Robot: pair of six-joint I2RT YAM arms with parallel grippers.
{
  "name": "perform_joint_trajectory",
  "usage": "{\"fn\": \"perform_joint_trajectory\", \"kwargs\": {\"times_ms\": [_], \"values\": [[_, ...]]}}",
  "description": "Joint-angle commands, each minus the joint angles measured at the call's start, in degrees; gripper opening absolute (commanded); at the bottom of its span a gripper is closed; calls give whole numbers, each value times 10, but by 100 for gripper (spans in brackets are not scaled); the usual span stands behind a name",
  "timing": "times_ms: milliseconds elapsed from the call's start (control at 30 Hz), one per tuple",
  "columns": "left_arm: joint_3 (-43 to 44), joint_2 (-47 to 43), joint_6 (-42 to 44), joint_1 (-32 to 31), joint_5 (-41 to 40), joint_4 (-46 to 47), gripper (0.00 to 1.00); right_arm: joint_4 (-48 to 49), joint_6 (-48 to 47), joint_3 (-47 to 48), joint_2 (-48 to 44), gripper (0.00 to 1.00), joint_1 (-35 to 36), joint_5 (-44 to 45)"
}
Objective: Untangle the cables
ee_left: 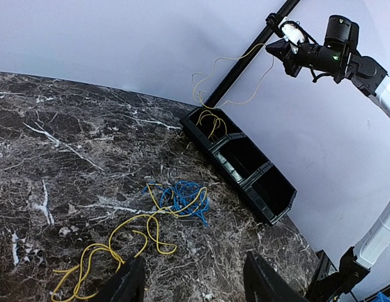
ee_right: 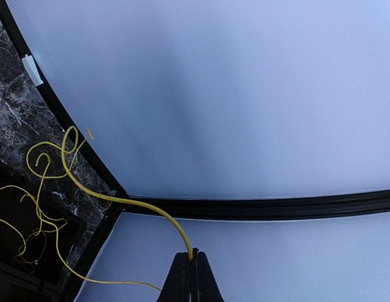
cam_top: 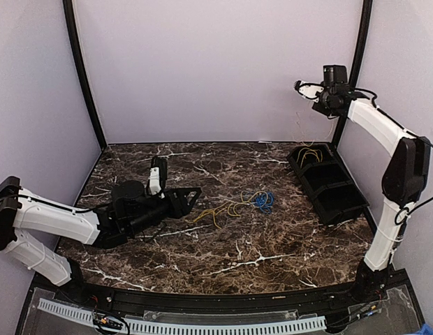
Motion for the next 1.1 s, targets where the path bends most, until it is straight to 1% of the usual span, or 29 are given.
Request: {"fn": "perform_joint_trajectory", "kwargs": {"times_ms": [0,267,467,633,1067], "values": [[-11,-13,-3,4,-4,3,57,35,31,-21,-18,0,-4,-5],[-6,3,-9,4,-1,13,56,32,57,-49,-35,0,-10,-18],[4,17,-8,4,8,15,57,27,73,4,-38,0,-14,-17],[7,18,-8,3,9,15,56,29,70,18,-50,0,-14,-21],[12,23,-10,4,15,14,57,41,67,-30,-80,0,-16,-21]]}}
